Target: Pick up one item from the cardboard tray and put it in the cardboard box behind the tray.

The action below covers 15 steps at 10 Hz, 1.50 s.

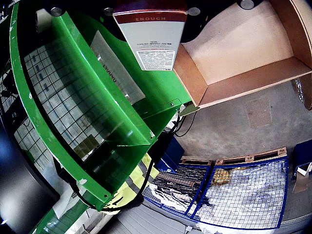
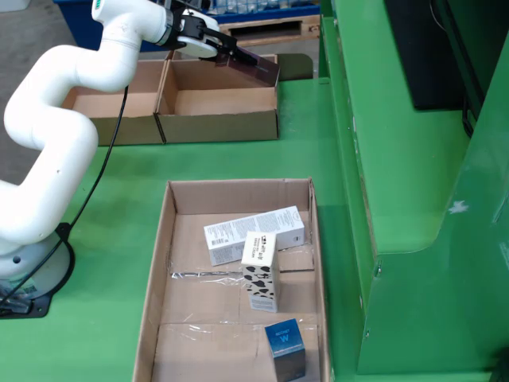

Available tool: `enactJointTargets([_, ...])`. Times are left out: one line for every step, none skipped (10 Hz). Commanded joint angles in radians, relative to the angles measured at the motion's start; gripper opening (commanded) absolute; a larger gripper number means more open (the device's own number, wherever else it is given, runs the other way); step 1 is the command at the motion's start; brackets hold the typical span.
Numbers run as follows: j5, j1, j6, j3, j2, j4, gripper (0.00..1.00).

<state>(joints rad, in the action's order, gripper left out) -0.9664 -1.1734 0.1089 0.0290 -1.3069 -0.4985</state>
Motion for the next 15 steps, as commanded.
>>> enactJointTargets([0.013,-0.005,0.000,-0.029,0.031,-0.014,0.00])
enactJointTargets([0.013,-0.005,0.000,-0.029,0.031,-0.014,0.10])
enactJointTargets([0.013,-0.005,0.000,-0.029,0.031,-0.014,0.20])
enactJointTargets([0.013,-0.005,0.000,-0.029,0.031,-0.014,0.30])
enactJointTargets([0.013,-0.005,0.000,-0.029,0.031,-0.014,0.40])
enactJointTargets([0.013,-0.005,0.000,-0.029,0.031,-0.014,0.50])
enactJointTargets([0.013,-0.005,0.000,-0.029,0.031,-0.014,0.60])
enactJointTargets([0.013,-0.005,0.000,-0.029,0.031,-0.014,0.70])
enactJointTargets([0.013,-0.005,0.004,-0.029,0.031,-0.014,0.80])
enactJointTargets([0.013,-0.005,0.001,-0.029,0.031,-0.014,0.90])
enactJointTargets([0.013,-0.005,0.003,-0.029,0.031,-0.014,1.00])
enactJointTargets([0.013,-0.005,0.003,-0.029,0.031,-0.014,1.00])
enactJointTargets([0.013,-0.005,0.003,-0.029,0.031,-0.014,1.00])
enactJointTargets([0.013,-0.005,0.003,-0.029,0.031,-0.014,1.00])
enactJointTargets([0.013,-0.005,0.003,-0.029,0.031,-0.014,1.00])
